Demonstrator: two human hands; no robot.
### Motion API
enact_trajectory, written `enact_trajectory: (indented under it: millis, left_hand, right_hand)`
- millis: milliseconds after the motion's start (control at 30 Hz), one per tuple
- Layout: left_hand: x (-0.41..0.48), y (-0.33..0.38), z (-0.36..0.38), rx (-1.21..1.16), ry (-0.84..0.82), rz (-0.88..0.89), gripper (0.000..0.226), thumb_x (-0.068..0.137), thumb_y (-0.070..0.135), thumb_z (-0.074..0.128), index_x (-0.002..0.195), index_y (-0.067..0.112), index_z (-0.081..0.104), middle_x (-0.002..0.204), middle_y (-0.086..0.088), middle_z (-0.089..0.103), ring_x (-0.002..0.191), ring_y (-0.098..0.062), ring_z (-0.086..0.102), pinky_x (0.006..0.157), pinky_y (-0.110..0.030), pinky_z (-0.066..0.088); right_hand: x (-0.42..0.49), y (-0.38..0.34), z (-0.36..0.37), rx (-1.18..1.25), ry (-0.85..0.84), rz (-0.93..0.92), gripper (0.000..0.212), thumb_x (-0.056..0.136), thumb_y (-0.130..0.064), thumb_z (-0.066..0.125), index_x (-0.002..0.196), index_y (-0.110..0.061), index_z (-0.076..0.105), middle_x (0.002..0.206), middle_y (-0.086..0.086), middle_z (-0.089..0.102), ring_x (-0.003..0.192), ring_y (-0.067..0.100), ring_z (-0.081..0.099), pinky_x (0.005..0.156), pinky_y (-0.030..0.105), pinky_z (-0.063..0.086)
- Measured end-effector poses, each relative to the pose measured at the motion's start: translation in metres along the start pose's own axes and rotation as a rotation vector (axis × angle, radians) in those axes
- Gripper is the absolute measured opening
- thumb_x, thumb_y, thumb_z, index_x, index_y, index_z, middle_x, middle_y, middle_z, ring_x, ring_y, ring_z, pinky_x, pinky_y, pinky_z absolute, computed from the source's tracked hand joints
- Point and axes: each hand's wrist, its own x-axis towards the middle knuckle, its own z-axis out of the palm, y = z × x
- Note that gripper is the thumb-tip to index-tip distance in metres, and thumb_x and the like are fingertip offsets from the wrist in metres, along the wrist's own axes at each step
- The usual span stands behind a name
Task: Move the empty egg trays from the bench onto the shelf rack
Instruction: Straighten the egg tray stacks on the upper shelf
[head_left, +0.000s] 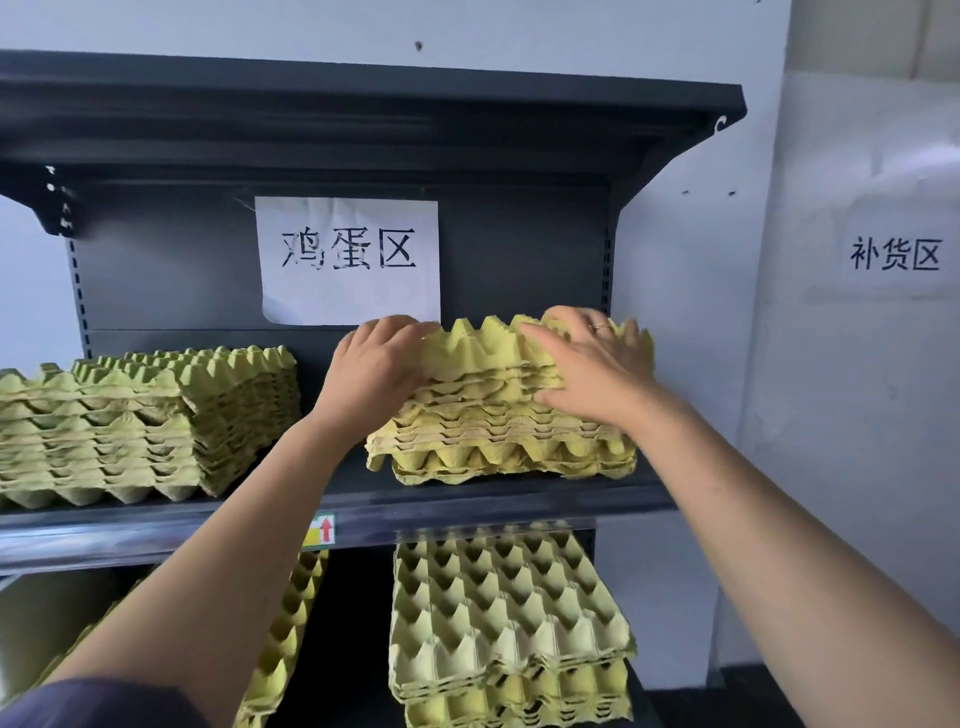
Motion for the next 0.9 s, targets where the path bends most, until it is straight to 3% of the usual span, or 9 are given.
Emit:
enact_trajectory:
  millis: [100,200,267,367,500,667,833,900]
  left_hand:
    - [-0.009,-0.019,0.001,-0.094,0.009,-0.072,0.044,0.092,0.020,0.055,0.135,0.017,0.046,0.130,-0.010,0.050,0.116,-0.035,0.045,0.096,-0.045,0.037]
    - [-0.020,-0.036,0.002,-0.153,0.024,-0.113,0.043,0.092,0.013,0.052,0.135,0.015,0.047,0.129,-0.013,0.052,0.117,-0.037,0.046,0.096,-0.046,0.039]
    - [-0.027,-0.047,0.003,-0.165,0.002,-0.131,0.045,0.092,0.012,0.051,0.137,0.015,0.044,0.132,-0.013,0.050,0.121,-0.035,0.043,0.100,-0.045,0.037]
    - [-0.033,-0.055,0.003,-0.204,-0.069,-0.153,0.055,0.092,0.009,0.050,0.143,0.017,0.034,0.139,-0.011,0.044,0.127,-0.031,0.038,0.104,-0.042,0.034]
    - [-0.031,-0.052,0.006,-0.232,-0.167,-0.092,0.070,0.088,0.011,0.056,0.148,0.021,0.020,0.144,-0.008,0.039,0.130,-0.027,0.036,0.104,-0.041,0.035]
    - [-0.021,-0.048,0.008,-0.286,-0.186,-0.045,0.084,0.079,0.001,0.061,0.148,0.022,0.017,0.146,-0.005,0.034,0.133,-0.025,0.032,0.106,-0.038,0.034]
    - [-0.006,-0.041,-0.004,-0.365,-0.137,0.028,0.080,0.079,-0.008,0.055,0.147,0.018,0.021,0.152,-0.003,0.025,0.138,-0.021,0.026,0.109,-0.026,0.024]
    - [0.000,-0.036,-0.009,-0.356,-0.097,0.051,0.080,0.079,-0.012,0.051,0.147,0.019,0.022,0.153,-0.001,0.022,0.139,-0.021,0.025,0.111,-0.029,0.025]
  right_hand:
    - [0.006,-0.040,0.005,0.009,0.008,-0.107,0.091,0.083,-0.045,0.064,0.150,-0.034,0.004,0.157,0.000,0.012,0.144,0.023,0.011,0.113,0.061,0.002]
    - [0.019,-0.076,0.011,-0.059,-0.041,-0.156,0.104,0.076,-0.057,0.066,0.151,-0.028,0.000,0.157,0.004,0.015,0.143,0.026,0.017,0.114,0.061,0.007]
    - [0.027,-0.089,0.012,-0.107,-0.094,-0.125,0.104,0.072,-0.059,0.069,0.150,-0.023,0.011,0.154,0.006,0.023,0.136,0.029,0.034,0.112,0.063,0.013]
    - [0.032,-0.096,0.009,-0.129,-0.132,-0.089,0.084,0.070,-0.057,0.071,0.137,-0.017,0.040,0.145,0.006,0.034,0.116,0.027,0.054,0.109,0.065,0.017]
    - [0.025,-0.097,0.005,-0.129,-0.132,-0.082,0.071,0.070,-0.053,0.073,0.126,-0.016,0.048,0.138,0.003,0.038,0.123,0.031,0.047,0.110,0.066,0.013]
    - [0.016,-0.092,-0.001,-0.127,-0.089,-0.123,0.062,0.071,-0.049,0.072,0.117,-0.014,0.052,0.133,0.002,0.040,0.129,0.035,0.041,0.111,0.065,0.011]
    - [0.017,-0.079,-0.015,-0.128,0.010,-0.154,0.061,0.072,-0.048,0.071,0.118,-0.013,0.052,0.134,0.003,0.042,0.124,0.033,0.046,0.114,0.062,0.006]
    - [0.019,-0.069,-0.024,-0.108,0.024,-0.167,0.064,0.071,-0.048,0.071,0.121,-0.013,0.050,0.134,0.002,0.041,0.124,0.032,0.046,0.113,0.062,0.005]
